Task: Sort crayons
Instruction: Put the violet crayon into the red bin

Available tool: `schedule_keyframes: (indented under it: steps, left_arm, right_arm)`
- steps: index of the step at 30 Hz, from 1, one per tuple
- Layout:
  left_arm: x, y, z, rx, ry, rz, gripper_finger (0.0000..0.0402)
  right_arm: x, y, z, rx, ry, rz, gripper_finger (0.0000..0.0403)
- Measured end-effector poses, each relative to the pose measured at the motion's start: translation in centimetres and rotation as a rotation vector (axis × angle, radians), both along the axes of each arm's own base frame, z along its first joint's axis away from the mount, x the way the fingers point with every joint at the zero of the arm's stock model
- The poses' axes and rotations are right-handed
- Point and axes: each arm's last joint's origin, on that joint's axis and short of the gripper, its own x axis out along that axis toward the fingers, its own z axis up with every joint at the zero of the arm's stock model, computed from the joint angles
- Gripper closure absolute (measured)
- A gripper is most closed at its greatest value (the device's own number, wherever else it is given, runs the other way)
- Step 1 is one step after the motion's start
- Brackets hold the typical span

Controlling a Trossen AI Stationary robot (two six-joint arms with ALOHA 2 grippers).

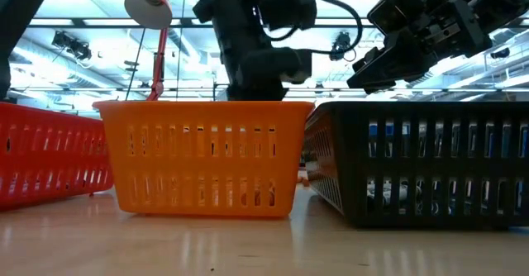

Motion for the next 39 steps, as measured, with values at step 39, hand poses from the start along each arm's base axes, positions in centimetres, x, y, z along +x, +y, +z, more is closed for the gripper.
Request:
schedule_keyframes:
  steps: [39]
  left_arm:
    - [0.9,0.4,-3.5,0.108,0.061,-0.004,0.0383]
  right_arm:
    - [0.0,0.0,-0.1,0.008,0.010,0.002,0.0321]
